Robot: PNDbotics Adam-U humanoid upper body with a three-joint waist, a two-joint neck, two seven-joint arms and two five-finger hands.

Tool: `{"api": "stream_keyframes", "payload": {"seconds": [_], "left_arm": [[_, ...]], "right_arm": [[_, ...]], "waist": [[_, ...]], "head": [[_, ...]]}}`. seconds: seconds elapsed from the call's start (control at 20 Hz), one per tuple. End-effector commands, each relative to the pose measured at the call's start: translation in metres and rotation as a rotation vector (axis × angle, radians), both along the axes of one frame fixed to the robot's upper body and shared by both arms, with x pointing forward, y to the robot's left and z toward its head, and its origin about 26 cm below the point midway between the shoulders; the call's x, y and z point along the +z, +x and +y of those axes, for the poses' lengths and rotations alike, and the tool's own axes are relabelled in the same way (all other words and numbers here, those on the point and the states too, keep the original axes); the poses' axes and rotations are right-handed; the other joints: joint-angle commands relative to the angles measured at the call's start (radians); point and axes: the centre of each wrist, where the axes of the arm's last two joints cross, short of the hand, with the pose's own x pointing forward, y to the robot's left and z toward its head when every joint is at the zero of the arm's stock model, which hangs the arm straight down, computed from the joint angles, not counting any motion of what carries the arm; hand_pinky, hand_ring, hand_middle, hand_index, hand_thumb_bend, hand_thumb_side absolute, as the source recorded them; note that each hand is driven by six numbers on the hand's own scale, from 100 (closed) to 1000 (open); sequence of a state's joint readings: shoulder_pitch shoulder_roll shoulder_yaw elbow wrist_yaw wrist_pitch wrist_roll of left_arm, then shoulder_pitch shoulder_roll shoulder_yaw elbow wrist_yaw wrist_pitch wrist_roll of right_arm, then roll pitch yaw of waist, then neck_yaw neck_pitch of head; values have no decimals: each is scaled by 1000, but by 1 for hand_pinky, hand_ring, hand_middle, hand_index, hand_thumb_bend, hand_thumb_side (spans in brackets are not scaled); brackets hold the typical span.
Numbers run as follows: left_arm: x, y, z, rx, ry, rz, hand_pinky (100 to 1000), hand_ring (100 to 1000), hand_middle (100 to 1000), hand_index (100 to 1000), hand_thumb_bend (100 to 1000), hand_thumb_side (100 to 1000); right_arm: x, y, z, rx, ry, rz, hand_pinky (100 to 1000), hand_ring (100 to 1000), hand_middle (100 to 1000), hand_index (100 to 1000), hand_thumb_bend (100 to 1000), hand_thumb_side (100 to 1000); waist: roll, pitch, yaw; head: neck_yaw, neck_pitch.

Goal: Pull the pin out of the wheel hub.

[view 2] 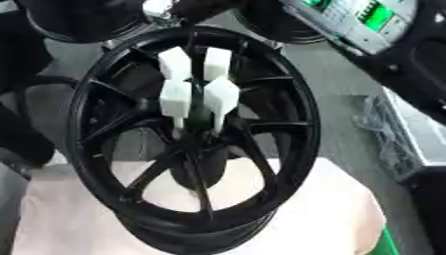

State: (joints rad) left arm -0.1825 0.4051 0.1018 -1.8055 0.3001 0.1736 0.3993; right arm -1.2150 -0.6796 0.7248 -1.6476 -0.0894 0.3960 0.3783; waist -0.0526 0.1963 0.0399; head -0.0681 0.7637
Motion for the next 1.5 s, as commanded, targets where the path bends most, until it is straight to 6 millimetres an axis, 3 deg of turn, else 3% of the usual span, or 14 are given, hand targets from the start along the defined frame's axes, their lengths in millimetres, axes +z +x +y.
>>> {"api": "stream_keyframes", "payload": {"seconds": [0.05,0.3,0.5,0.85,1.1,1.5], "left_arm": [[8,-1,5,5,33,-18,746,751,740,742,367,646],[9,0,5,5,33,-19,747,751,740,740,367,647],[10,0,5,10,31,-22,747,751,740,740,366,648],[10,-1,5,10,29,-20,747,751,740,740,366,649],[9,-1,5,6,31,-16,747,751,740,739,365,651],[11,0,4,3,32,-23,747,751,741,740,363,653]], "right_arm": [[6,2,5,-39,-27,3,826,781,743,832,297,586],[-4,8,17,-87,-71,50,831,796,757,848,342,585],[-9,9,21,-111,-101,45,836,802,764,856,410,522],[-13,12,12,-146,-137,25,834,801,763,857,470,364],[-9,7,5,-165,-145,-3,830,800,763,854,466,343],[-21,13,-16,-243,-167,-11,827,799,761,849,459,325]], "waist": [[6,-27,-2],[10,-24,-1],[10,-21,0],[11,-16,-5],[12,-13,-7],[11,-6,-6]], "head": [[7,6],[7,6],[10,6],[24,1],[37,-2],[49,-4]]}}
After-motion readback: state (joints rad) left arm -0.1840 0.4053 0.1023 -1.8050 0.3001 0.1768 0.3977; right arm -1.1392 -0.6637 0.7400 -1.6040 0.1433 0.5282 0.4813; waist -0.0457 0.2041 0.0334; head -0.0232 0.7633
